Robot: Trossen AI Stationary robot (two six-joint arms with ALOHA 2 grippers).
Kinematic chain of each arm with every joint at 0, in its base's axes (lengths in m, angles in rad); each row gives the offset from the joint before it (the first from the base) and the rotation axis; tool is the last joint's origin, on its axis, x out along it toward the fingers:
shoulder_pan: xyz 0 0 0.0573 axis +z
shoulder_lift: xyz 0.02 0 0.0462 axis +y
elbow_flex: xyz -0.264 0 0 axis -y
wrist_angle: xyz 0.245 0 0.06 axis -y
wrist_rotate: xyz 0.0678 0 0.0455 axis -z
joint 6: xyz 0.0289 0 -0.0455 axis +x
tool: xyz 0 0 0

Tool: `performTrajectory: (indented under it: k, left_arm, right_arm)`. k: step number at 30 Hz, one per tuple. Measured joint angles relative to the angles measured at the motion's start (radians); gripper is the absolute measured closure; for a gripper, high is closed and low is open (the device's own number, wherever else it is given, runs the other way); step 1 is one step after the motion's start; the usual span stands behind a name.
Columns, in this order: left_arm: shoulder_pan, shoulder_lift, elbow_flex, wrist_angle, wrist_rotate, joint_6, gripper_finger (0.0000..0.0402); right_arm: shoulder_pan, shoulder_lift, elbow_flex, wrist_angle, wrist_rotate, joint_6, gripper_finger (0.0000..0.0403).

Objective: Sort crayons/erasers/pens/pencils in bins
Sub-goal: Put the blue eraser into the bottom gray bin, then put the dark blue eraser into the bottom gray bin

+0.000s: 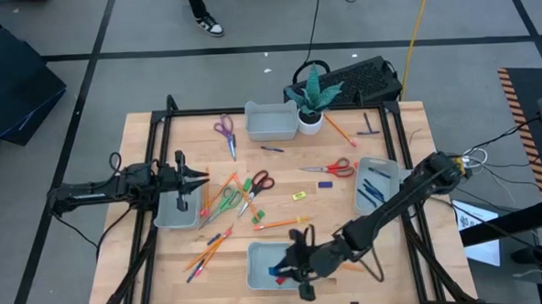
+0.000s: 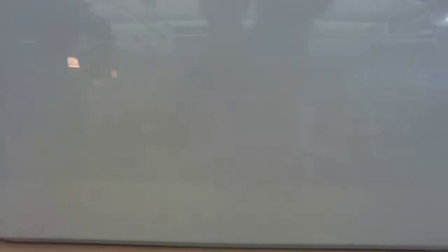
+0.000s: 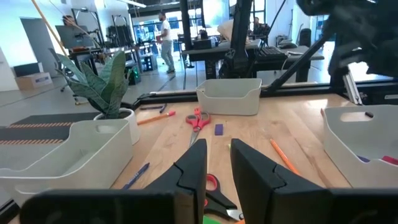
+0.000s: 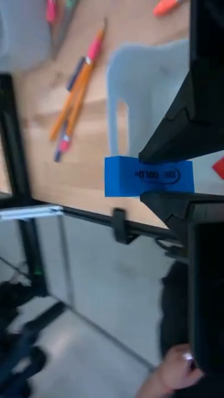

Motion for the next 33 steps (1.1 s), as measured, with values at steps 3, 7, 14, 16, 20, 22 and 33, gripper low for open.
performTrajectory:
  k: [3, 7, 14, 16, 20, 22, 33]
  left_arm:
    - [0.0, 0.0, 0.0, -0.001, 0.0, 0.0, 0.0325]
    - [0.0, 0.0, 0.0, 0.0, 0.0, 0.0, 0.0325]
    - [0.0, 0.0, 0.0, 0.0, 0.0, 0.0, 0.0325]
    - [0.0, 0.0, 0.0, 0.0, 0.0, 0.0, 0.0325]
    - [0.0, 0.0, 0.0, 0.001, 0.0, 0.0, 0.0325]
    - [0.0, 0.0, 0.0, 0.0, 0.0, 0.0, 0.0325]
    - [0.0, 0.0, 0.0, 0.001, 0.0, 0.0, 0.0325]
  right_arm:
    - [0.001, 0.047, 0.03, -0.045, -0.031, -0.027, 0.0338]
    - [0.001, 0.094, 0.03, -0.141, -0.058, -0.053, 0.0337]
    - [0.001, 0.124, 0.029, -0.174, -0.072, -0.101, 0.029]
    - [0.002, 0.109, 0.029, -0.172, -0.072, -0.1, 0.0267]
    - [-0.009, 0.043, 0.029, -0.175, -0.071, -0.116, 0.0225]
    - [-0.017, -0.001, 0.03, -0.181, -0.069, -0.147, 0.0211]
    - [-0.149, -0.22, 0.011, -0.58, 0.123, -0.249, 0.02]
